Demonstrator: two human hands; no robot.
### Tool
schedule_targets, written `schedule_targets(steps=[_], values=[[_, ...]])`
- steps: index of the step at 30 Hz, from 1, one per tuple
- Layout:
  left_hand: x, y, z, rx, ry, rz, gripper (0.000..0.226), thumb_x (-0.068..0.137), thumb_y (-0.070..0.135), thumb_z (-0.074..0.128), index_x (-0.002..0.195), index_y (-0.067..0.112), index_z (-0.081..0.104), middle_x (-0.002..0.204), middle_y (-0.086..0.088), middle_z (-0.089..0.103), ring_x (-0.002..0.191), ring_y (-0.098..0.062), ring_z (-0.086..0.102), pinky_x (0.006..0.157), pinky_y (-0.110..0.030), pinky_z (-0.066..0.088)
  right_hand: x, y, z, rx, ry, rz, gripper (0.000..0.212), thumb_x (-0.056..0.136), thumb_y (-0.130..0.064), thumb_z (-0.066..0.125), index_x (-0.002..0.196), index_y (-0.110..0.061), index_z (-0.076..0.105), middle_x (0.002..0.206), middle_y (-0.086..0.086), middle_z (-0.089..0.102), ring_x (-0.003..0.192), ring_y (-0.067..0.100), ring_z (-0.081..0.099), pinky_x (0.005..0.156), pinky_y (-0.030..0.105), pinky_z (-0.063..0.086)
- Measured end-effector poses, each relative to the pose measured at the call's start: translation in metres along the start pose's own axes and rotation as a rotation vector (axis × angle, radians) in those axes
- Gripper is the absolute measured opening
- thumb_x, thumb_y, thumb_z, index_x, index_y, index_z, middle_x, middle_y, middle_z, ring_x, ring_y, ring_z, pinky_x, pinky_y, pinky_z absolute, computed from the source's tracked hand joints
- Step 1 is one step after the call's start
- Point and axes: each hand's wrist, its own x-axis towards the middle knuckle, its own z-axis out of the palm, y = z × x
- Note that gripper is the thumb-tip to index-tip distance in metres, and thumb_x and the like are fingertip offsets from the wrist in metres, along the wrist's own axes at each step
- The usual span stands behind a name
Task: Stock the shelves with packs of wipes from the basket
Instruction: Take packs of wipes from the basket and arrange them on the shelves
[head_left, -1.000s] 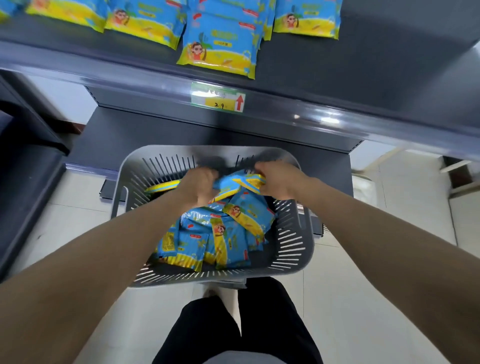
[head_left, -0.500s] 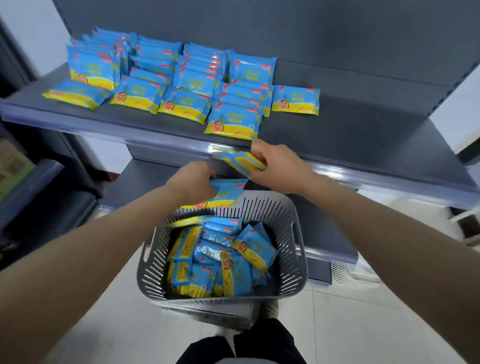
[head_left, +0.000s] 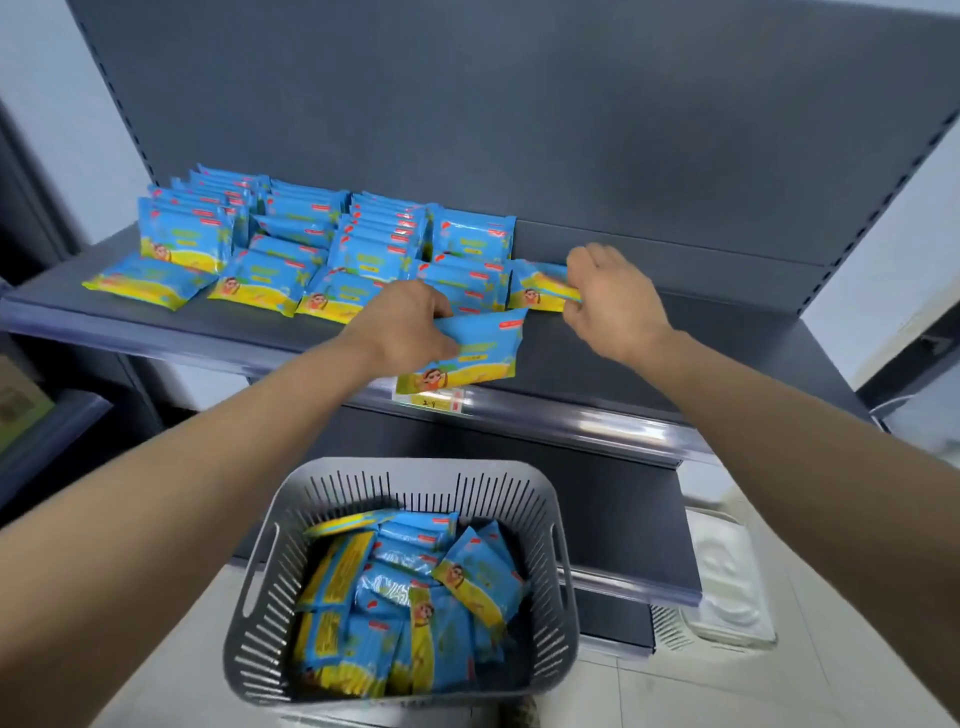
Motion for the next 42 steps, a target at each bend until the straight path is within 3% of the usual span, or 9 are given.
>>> schedule_targets(steps=[5,18,22,27,30,32,35,39,42], values=[[0.023,0.012,0.005,-0.001,-0.023,-0.03,0.012,0.072,0.019,0.071,0.066,0.02,0.061,0.058,0.005,0.055,0.049,-0.006,0.047,0.043,-0.02,0.033,0.016,0.028,0.031,-0.079,-0.098,-0.02,0.028,0.082,-0.008,0.055,0.108,-0.001,0.048,0.114,0.017,0.052,0.108,0.032,0.046,0.081,0.041,0.042],[0.066,0.017,0.019,0.024,-0.037,-0.102,0.011,0.073,0.022,0.073,0.08,0.015,0.068,0.063,0.005,0.058,0.05,-0.005,0.047,0.043,-0.017,0.034,0.052,0.063,0.111,-0.042,-0.28,-0.004,0.03,0.083,0.001,0.049,0.113,-0.003,0.045,0.118,0.016,0.049,0.112,0.034,0.048,0.085,0.044,0.044],[0.072,0.019,0.025,0.032,-0.046,-0.105,0.012,0.072,0.022,0.073,0.079,0.013,0.067,0.065,0.0,0.06,0.052,-0.009,0.047,0.046,-0.022,0.037,0.053,0.068,0.123,0.12,-0.372,-0.03,0.027,0.092,-0.017,0.052,0.115,-0.004,0.046,0.121,0.015,0.047,0.115,0.033,0.045,0.087,0.042,0.042],[0.081,0.023,0.032,0.027,-0.088,-0.089,0.01,0.074,0.022,0.073,0.073,0.017,0.064,0.067,-0.001,0.06,0.055,-0.013,0.05,0.047,-0.023,0.037,0.055,0.085,0.123,0.152,-0.169,0.054,0.035,0.091,-0.03,0.054,0.119,-0.008,0.052,0.123,0.011,0.051,0.118,0.029,0.042,0.094,0.038,0.036],[0.09,0.03,0.037,0.021,-0.11,-0.055,0.011,0.075,0.02,0.074,0.083,0.015,0.068,0.073,-0.001,0.062,0.067,-0.019,0.057,0.054,-0.026,0.045,0.057,0.098,0.126,0.152,-0.133,0.107,0.044,0.088,-0.036,0.058,0.123,-0.011,0.051,0.128,0.009,0.049,0.12,0.029,0.04,0.097,0.039,0.034],[0.099,0.034,0.041,0.008,-0.129,-0.038,0.022,0.075,0.019,0.075,0.095,0.011,0.07,0.084,-0.004,0.065,0.076,-0.02,0.06,0.065,-0.029,0.049,0.056,0.107,0.129,0.162,-0.203,0.169,0.057,0.083,-0.042,0.063,0.129,-0.014,0.046,0.132,0.008,0.046,0.122,0.029,0.037,0.099,0.04,0.033],[0.114,0.041,0.049,0.006,-0.172,-0.008,0.023,0.074,0.019,0.076,0.094,0.01,0.07,0.083,-0.005,0.064,0.07,-0.016,0.054,0.057,-0.023,0.042,0.057,0.121,0.134,0.282,-0.374,0.347,0.078,0.073,-0.049,0.07,0.136,-0.017,0.037,0.139,0.007,0.04,0.127,0.032,0.032,0.103,0.044,0.031],[0.133,0.043,0.06,0.009,-0.206,-0.004,0.018,0.073,0.018,0.077,0.089,0.011,0.07,0.083,-0.007,0.066,0.071,-0.017,0.055,0.06,-0.025,0.044,0.068,0.133,0.142,0.475,-0.476,0.426,0.072,0.07,-0.033,0.078,0.131,-0.014,0.045,0.131,0.016,0.047,0.121,0.033,0.044,0.104,0.039,0.037],[0.145,0.04,0.067,0.012,-0.21,-0.01,0.016,0.073,0.018,0.077,0.086,0.012,0.069,0.075,-0.001,0.062,0.066,-0.014,0.054,0.056,-0.023,0.042,0.08,0.136,0.142,0.575,-0.355,0.462,0.056,0.07,-0.016,0.079,0.121,-0.008,0.056,0.12,0.017,0.054,0.105,0.029,0.058,0.088,0.03,0.046]])
